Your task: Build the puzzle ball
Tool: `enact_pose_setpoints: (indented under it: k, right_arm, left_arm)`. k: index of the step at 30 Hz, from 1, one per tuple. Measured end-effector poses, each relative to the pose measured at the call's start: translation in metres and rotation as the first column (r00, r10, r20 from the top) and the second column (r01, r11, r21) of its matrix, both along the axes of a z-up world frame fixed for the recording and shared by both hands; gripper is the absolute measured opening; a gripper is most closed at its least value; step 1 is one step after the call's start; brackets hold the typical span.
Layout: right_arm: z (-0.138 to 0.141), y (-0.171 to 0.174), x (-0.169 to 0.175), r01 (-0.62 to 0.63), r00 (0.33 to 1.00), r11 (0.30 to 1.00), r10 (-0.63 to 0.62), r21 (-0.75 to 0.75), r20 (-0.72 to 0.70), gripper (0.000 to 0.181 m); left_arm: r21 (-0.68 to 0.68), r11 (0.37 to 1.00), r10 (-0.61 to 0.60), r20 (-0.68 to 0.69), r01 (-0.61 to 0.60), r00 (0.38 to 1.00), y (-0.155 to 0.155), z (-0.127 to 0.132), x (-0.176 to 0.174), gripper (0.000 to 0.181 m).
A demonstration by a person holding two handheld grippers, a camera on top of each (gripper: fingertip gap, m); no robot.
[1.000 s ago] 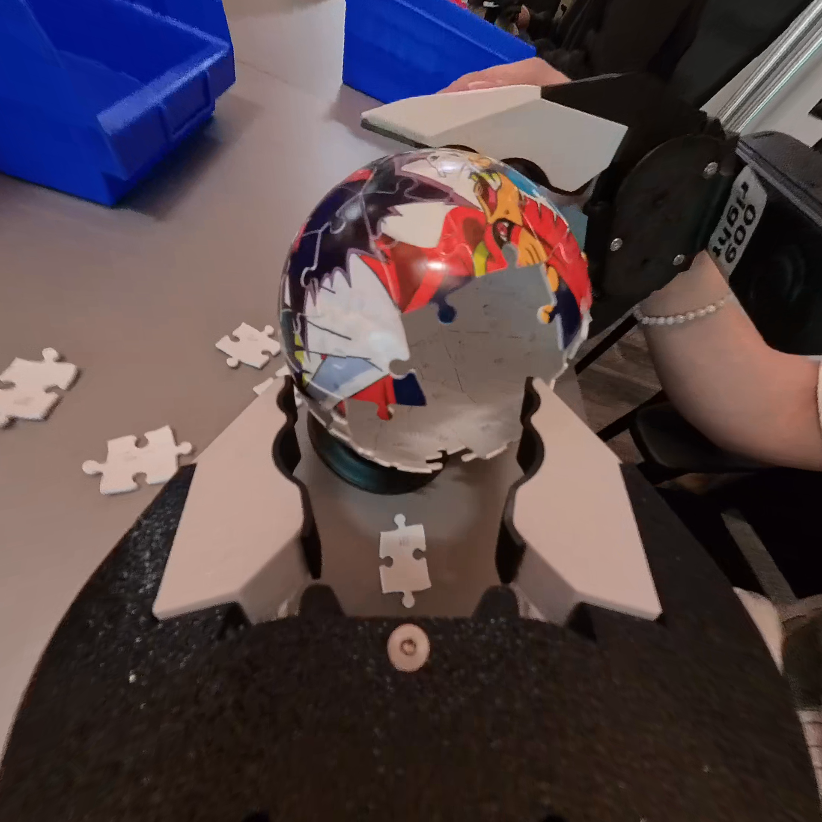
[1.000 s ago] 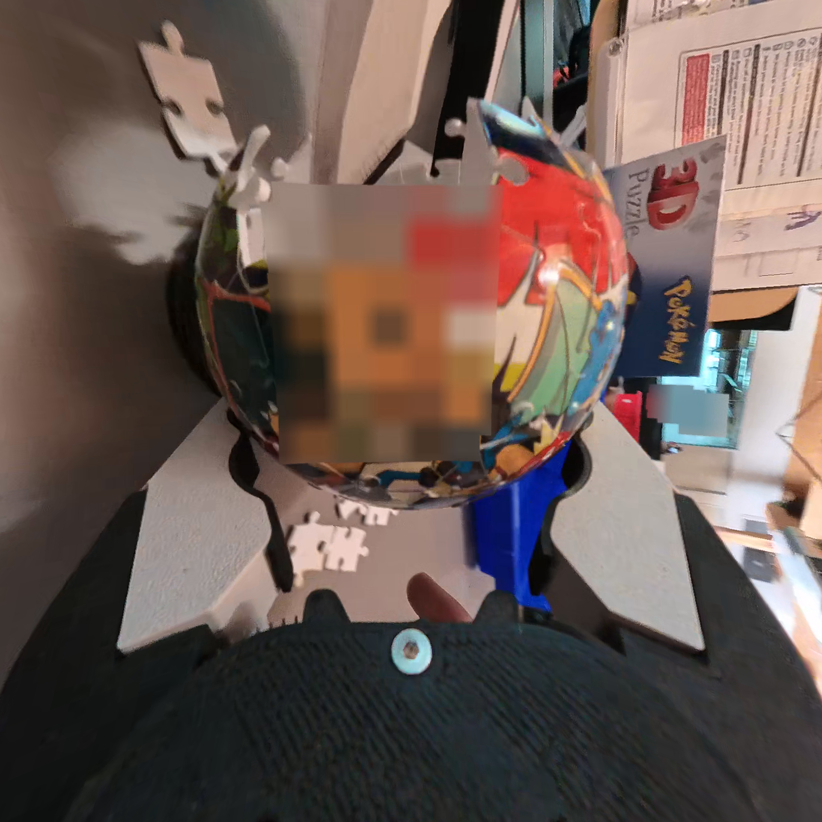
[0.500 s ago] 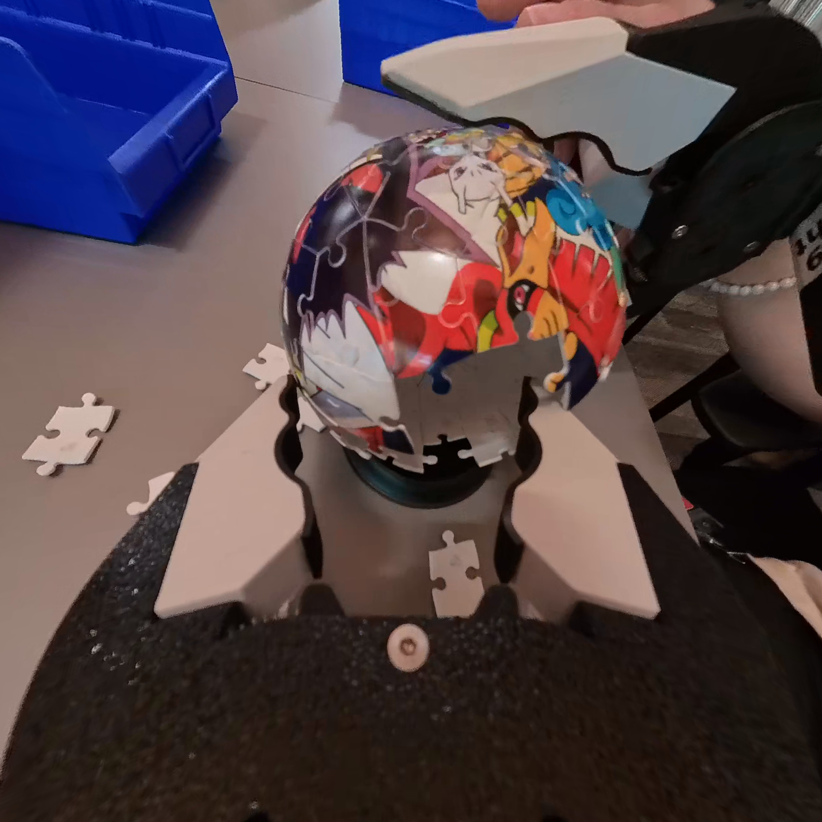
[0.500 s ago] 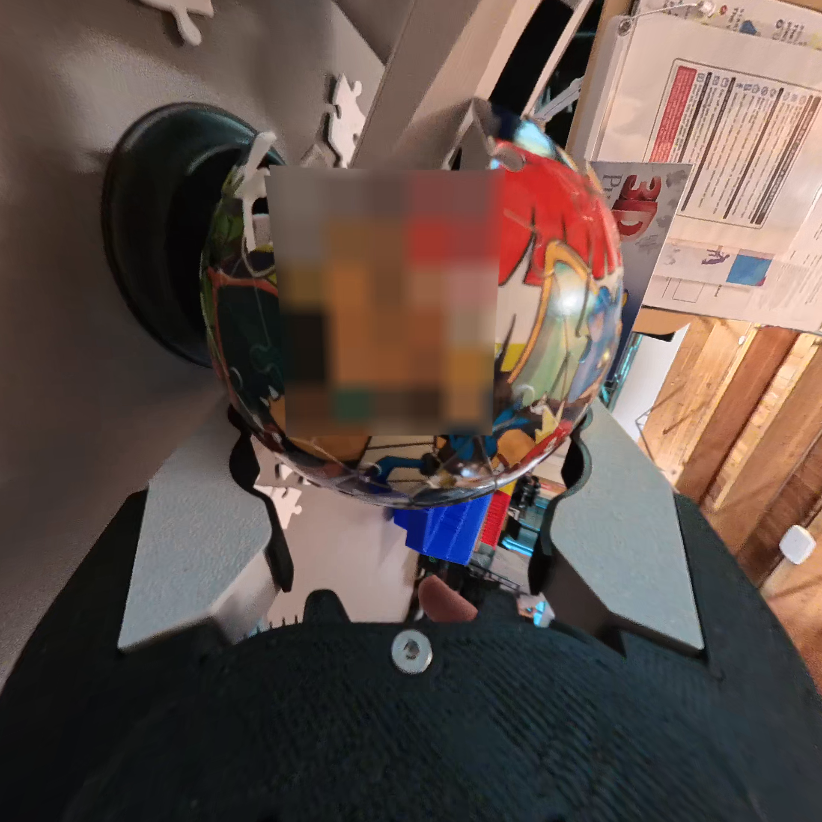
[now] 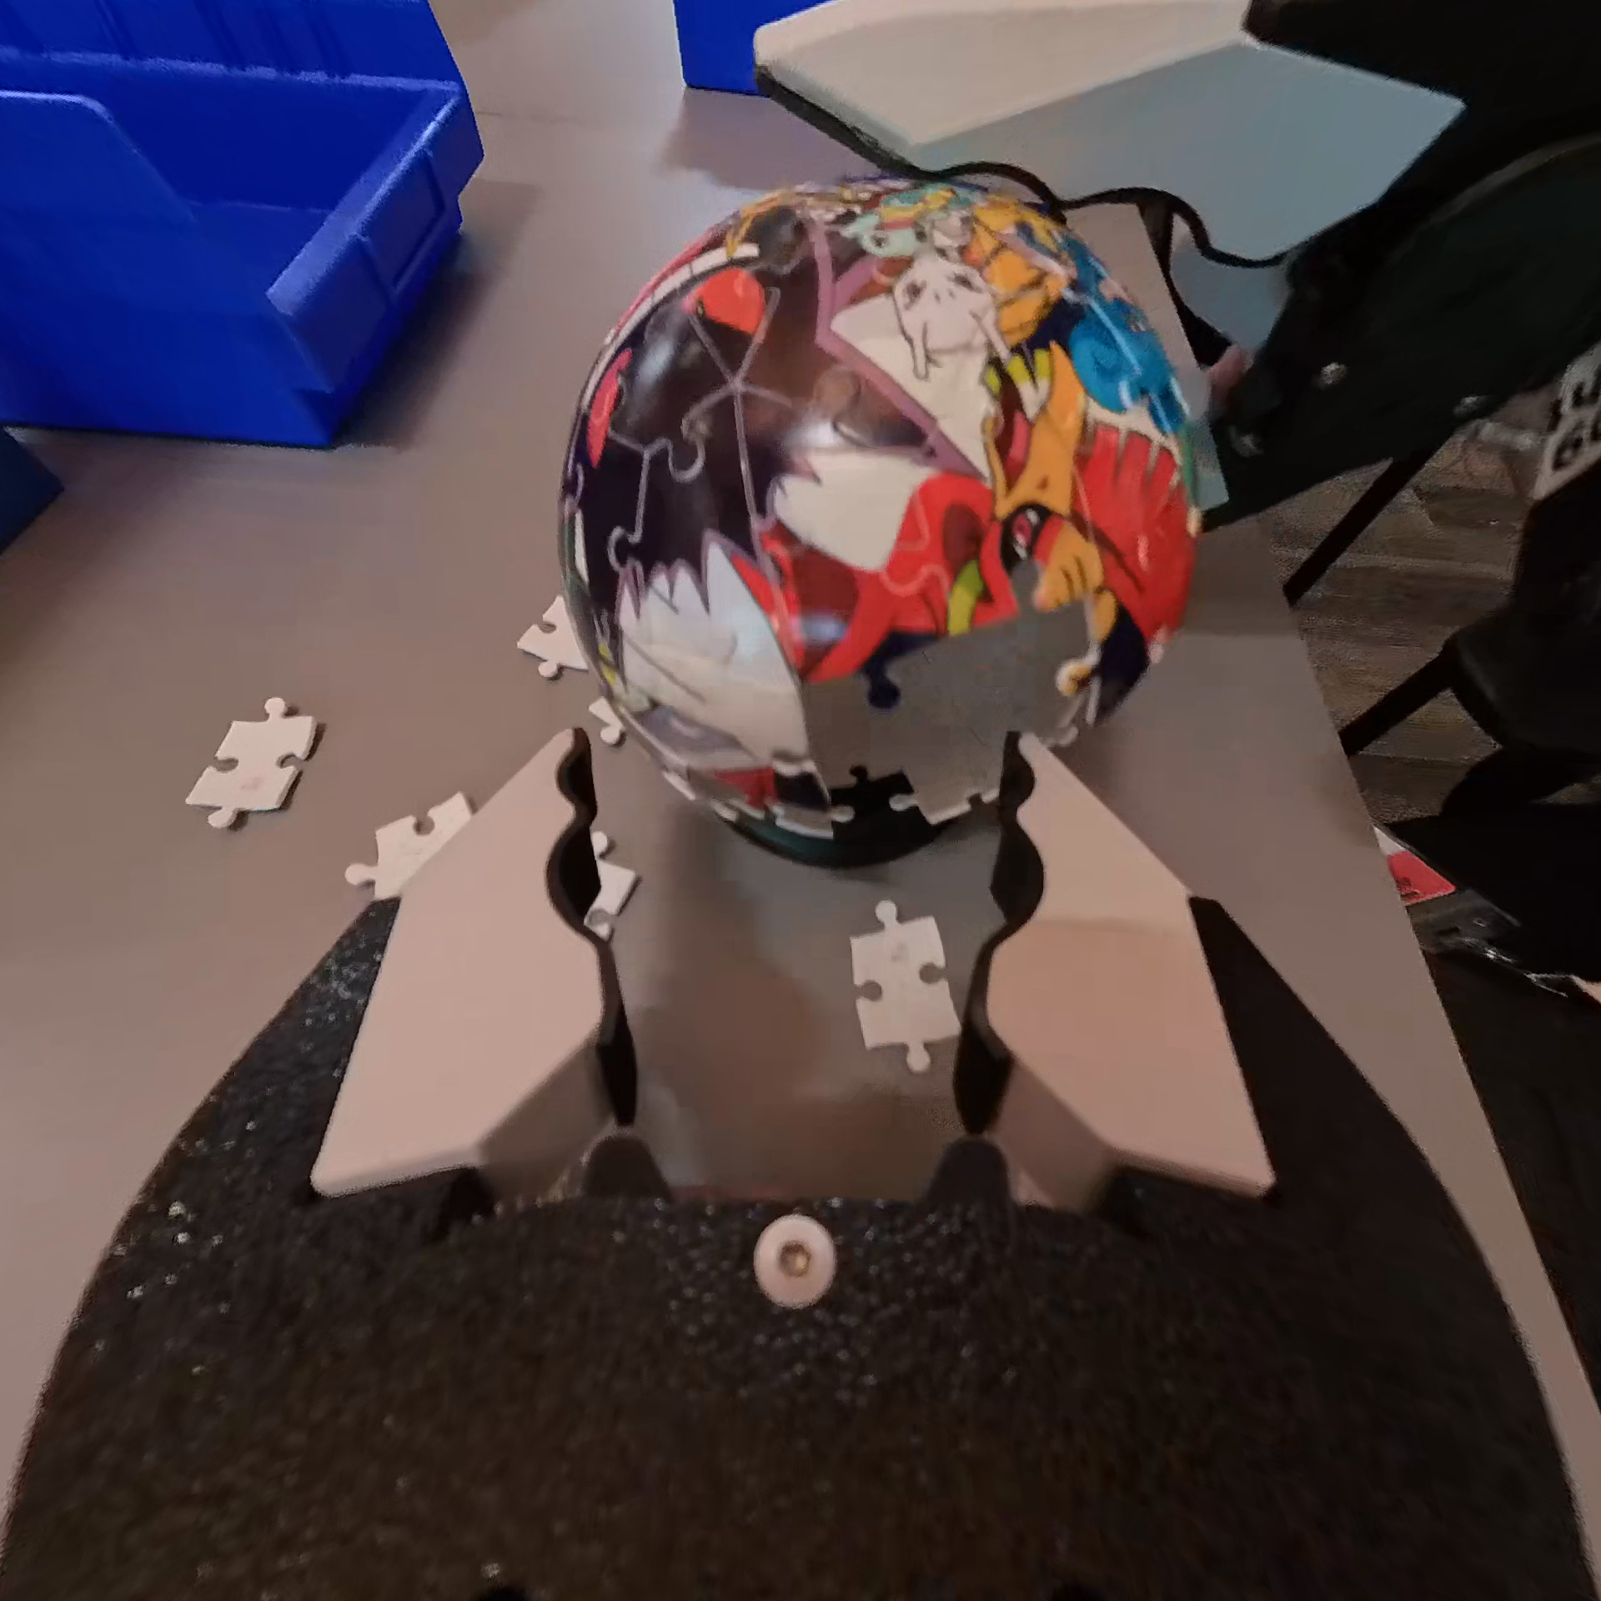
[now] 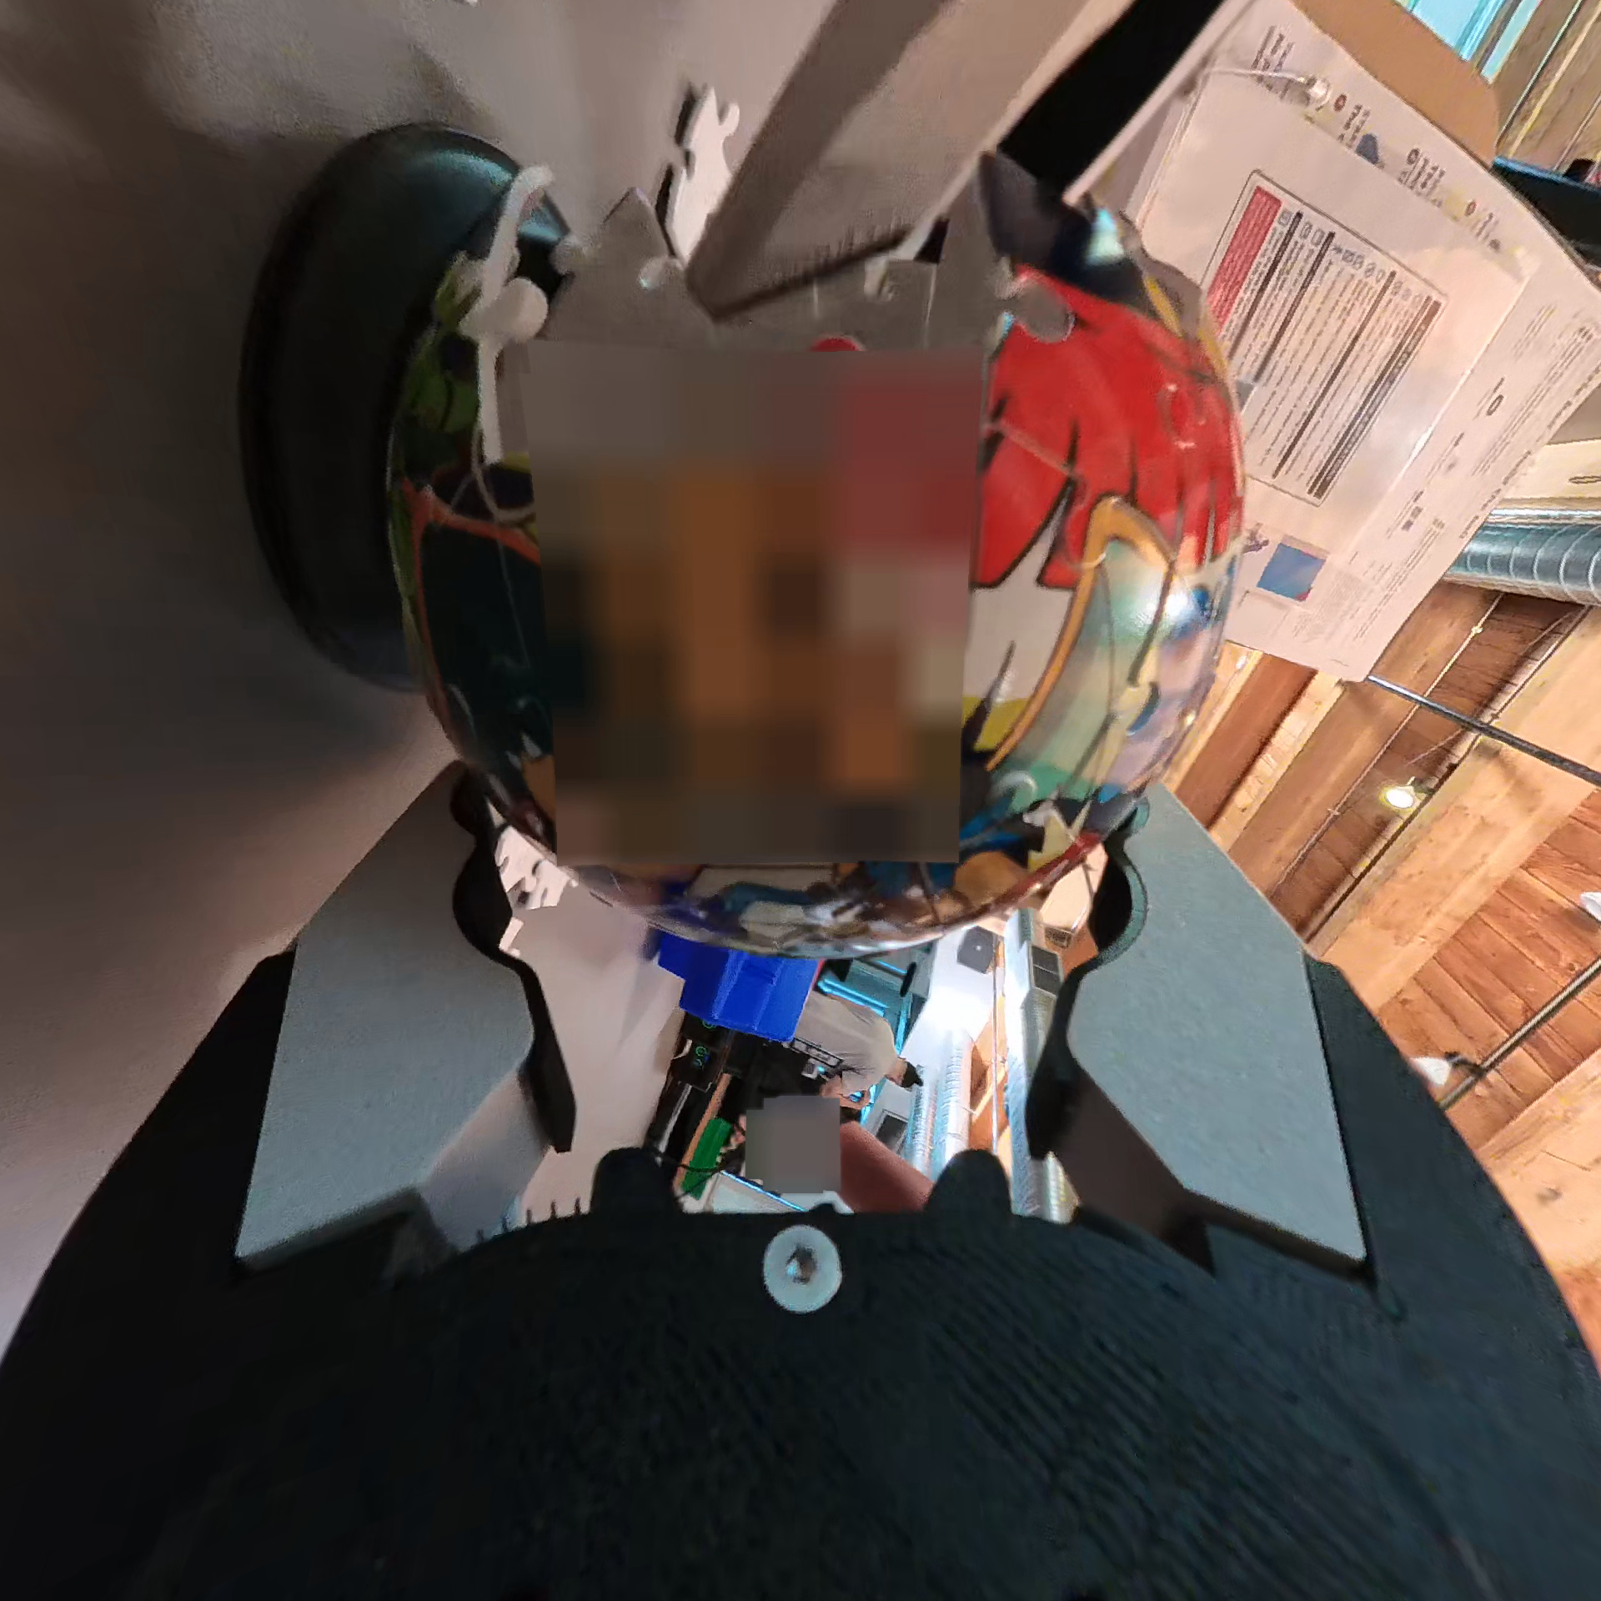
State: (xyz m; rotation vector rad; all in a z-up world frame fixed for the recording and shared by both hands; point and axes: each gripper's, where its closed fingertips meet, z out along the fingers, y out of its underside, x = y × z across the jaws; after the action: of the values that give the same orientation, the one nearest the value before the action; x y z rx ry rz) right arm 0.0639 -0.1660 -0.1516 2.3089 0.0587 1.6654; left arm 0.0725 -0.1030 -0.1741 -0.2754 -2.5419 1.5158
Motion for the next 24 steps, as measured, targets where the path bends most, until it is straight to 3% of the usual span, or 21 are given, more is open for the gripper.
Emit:
enact_pose_setpoints:
  k: [4, 7, 14, 19, 24]
  right_arm:
    - [-0.002, -0.001, 0.0, -0.002, 1.0, 1.0, 0.002, 0.016, -0.006, 0.139]
    - [-0.002, -0.001, 0.0, -0.006, 1.0, 1.0, 0.006, 0.014, -0.007, 0.139]
    - [0.0, -0.006, -0.007, 0.017, 0.999, 1.0, -0.016, 0.026, -0.04, 0.138]
    - [0.006, -0.006, -0.017, 0.015, 0.998, 0.978, -0.001, 0.208, -0.071, 0.138]
    - [0.009, -0.009, -0.029, 0.019, 0.995, 0.892, 0.03, 0.451, -0.1, 0.138]
  left_arm:
    - [0.01, 0.998, 0.055, 0.036, -0.056, 0.998, 0.018, 0.001, 0.01, 0.087]
    - [0.016, 0.993, 0.114, 0.08, -0.116, 0.99, 0.029, 0.003, 0.019, 0.072]
    - [-0.04, 0.987, 0.161, 0.142, -0.157, 0.977, 0.043, 0.022, 0.022, 0.062]
    - [-0.05, 0.991, 0.132, 0.21, -0.124, 0.969, 0.045, 0.027, 0.017, 0.062]
    - [-0.088, 0.993, 0.095, 0.13, -0.084, 0.987, 0.041, 0.033, 0.012, 0.067]
